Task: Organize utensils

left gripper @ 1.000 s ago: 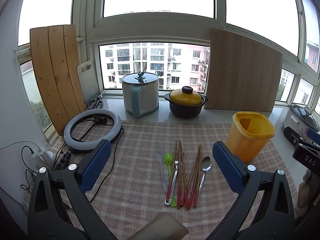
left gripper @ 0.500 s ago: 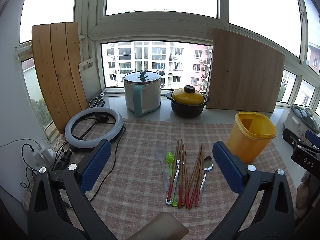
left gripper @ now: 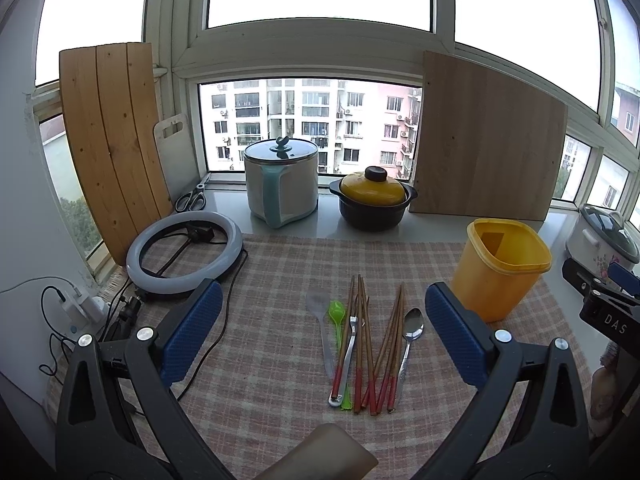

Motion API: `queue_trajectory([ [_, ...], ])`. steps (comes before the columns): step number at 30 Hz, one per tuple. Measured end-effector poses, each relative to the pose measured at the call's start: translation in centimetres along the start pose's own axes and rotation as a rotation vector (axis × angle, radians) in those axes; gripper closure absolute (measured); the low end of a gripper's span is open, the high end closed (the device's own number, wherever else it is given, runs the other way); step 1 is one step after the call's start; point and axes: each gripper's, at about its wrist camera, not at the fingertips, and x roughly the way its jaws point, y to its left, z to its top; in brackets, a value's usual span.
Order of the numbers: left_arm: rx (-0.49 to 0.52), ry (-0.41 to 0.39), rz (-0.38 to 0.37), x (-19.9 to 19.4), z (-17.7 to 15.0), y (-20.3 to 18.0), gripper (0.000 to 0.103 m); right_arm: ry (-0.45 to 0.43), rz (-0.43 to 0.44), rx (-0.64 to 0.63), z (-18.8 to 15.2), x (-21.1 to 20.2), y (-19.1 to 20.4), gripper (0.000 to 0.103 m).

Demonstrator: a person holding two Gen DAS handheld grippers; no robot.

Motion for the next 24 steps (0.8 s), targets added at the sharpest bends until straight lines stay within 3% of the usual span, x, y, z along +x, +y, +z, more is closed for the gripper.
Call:
queue_trajectory([
  [24,-0.003,0.036,-0.016,1.7,0.5,0.2,0.0,0.023,0.001,-0.001,0.2,1.4,0.1,0.0],
])
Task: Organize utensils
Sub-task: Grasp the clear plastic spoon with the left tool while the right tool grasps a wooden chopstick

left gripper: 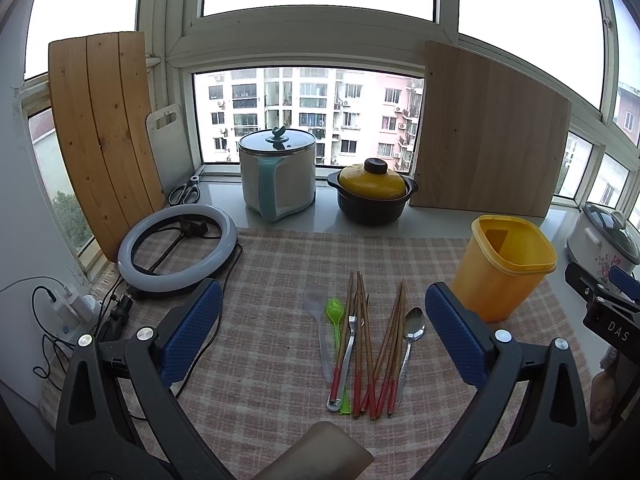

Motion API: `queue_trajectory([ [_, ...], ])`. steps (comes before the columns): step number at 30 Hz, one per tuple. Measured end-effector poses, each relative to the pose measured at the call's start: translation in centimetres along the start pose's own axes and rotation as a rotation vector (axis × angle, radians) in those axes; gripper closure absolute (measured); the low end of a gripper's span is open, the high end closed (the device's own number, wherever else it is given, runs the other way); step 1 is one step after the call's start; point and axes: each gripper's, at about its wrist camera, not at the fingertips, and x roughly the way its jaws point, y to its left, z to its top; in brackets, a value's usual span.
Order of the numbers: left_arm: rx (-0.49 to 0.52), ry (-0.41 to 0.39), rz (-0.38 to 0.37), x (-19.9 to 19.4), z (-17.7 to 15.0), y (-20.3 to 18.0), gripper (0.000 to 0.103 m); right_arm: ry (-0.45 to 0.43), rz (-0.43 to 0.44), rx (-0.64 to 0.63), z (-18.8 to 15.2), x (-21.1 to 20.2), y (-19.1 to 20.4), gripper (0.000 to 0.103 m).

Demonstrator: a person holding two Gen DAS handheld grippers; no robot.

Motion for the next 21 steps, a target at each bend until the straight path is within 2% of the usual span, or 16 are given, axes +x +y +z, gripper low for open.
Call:
queue_trajectory([
  [5,0.001,0.046,-0.009,1.6,0.7,1.1,0.0,0.037,0.054,-0.016,-0.1,1.3,0.2,0.0],
  [7,-0.001,0.081,-0.003,2.7,0.8,1.9,0.0,0.05,0.122,-0.018,-0.4,1.8,0.3,0.0],
  [10,0.019,0.129,-0.06,4.6,0.3,3.2,0.0,0.084,0.226,0.007,-1.0,2.6,0.3,0.0],
  [12,0.021,0.163,-0.101,5.9,-0.3,4.1,0.0,0.108,0.239,0.002,-1.5,3.2,0.6,0.0],
  [14,0.012,0.21,-0.122,7.2,-0.9,4.9,0.001,0.143,0.216,-0.019,-2.1,3.8,1.3,0.001],
  [16,0.006,0.258,-0.144,8.4,-1.5,5.4,0.007,0.191,0.216,-0.023,-2.7,4.6,1.9,0.005],
  [18,0.016,0.308,-0.162,9.7,-2.1,5.5,0.019,0.251,0.25,0.001,-3.4,5.6,2.3,0.008],
  [20,-0.011,0.368,-0.208,10.9,-2.7,5.8,0.027,0.309,0.281,0.035,-4.1,6.5,2.6,0.015],
  [21,-0.031,0.399,-0.222,11.5,-3.0,5.9,0.035,0.331,0.293,0.051,-4.5,6.9,2.7,0.017],
])
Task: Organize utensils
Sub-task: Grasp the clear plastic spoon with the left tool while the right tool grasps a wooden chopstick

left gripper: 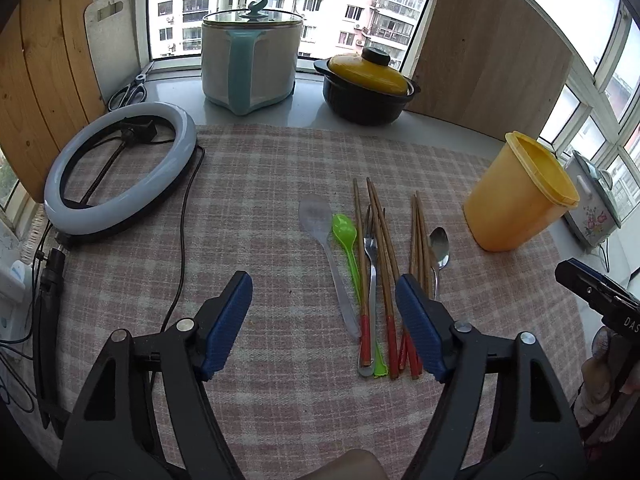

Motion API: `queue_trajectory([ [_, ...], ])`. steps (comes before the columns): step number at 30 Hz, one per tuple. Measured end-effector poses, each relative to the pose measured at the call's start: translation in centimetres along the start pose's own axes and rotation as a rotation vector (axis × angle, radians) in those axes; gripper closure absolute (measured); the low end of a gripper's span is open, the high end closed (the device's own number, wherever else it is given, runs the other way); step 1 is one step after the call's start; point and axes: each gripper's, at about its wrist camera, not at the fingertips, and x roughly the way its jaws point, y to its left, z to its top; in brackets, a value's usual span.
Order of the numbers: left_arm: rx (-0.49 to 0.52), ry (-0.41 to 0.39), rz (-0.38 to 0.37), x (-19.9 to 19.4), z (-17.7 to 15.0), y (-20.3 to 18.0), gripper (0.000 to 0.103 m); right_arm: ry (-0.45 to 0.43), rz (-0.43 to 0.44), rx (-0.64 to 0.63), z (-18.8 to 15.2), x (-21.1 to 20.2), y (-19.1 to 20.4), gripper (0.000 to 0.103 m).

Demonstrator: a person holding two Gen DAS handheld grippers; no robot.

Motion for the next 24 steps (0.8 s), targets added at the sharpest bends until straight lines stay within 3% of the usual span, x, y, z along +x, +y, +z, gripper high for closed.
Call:
queue_trajectory([
  [7,-0.058,0.104,-0.115,3.0,-0.7,0.6,0.056,0.112,0.094,0.015,-1.1,2.9,1.3,0.04],
  [12,-0.019,0.128,-0.161,4.4,-0.7,-0.9,0.076,0.177,0.103,-0.003,-1.3,4.9,1.9,0.054],
  [14,0.005,0.139,-0.163,5.0,-0.7,-1.5,0.08,0.216,0.1,0.013,-1.6,6.0,1.6,0.061],
  [24,-0.017,0.177,-0.096,8.8,0.7,-0.6,0.084,0.23,0.061,0.032,-1.7,8.1,2.1,0.068],
])
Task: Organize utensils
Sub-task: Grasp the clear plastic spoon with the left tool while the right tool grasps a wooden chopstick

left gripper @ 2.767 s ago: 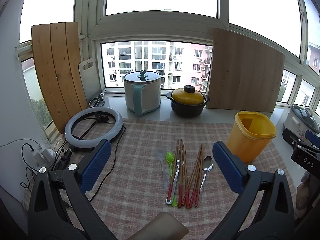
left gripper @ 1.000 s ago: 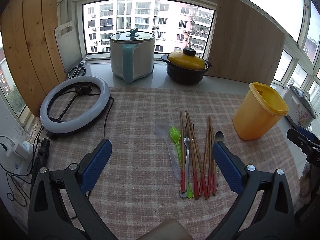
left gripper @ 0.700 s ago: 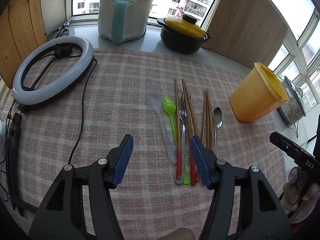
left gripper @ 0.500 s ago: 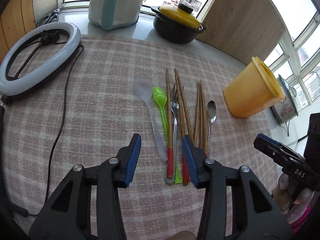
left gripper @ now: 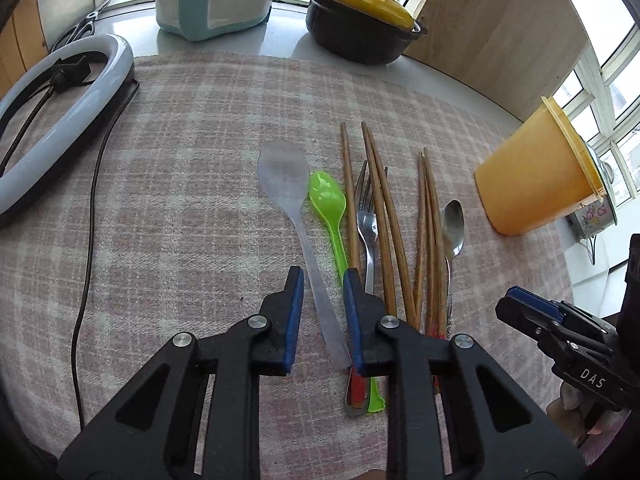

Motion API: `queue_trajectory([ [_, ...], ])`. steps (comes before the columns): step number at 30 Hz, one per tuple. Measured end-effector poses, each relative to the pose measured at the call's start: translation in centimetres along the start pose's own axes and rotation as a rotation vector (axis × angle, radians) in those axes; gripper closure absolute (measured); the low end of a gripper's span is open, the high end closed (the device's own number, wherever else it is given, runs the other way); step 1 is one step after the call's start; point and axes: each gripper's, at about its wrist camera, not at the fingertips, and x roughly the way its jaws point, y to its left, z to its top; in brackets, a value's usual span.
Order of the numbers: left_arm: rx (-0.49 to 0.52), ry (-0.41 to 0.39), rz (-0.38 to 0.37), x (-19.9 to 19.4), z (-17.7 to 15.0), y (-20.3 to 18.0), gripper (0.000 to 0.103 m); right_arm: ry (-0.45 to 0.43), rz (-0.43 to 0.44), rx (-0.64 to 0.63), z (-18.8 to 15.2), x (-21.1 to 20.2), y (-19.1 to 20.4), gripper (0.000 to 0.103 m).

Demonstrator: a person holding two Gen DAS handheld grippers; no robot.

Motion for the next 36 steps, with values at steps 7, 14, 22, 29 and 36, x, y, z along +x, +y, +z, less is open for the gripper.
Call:
queue_trajectory([
  [7,-0.01,0.028,0.005,1.4,0.8,0.9,0.088,0.01,-0.013,-0.007,0.4,0.9,0.5,0.068],
  [14,-0.017,0.03,-0.013,1.7,1.1,1.2,0.088,0.02,0.013,-0.045,1.0,1.4,1.8,0.072],
  [22,-0.009,0.029,0.004,2.2,1.5,0.9,0.088,0.054,0.047,-0.128,1.9,3.3,4.6,0.075],
  [29,-0.03,0.031,-0.008,2.3,1.8,1.8,0.095,0.11,0.07,-0.156,3.3,5.9,6.1,0.079],
  [36,-0.038,0.061,0.0,2.0,1.7,2.5,0.096,0.167,0.076,-0.181,4.2,7.2,6.6,0.085],
])
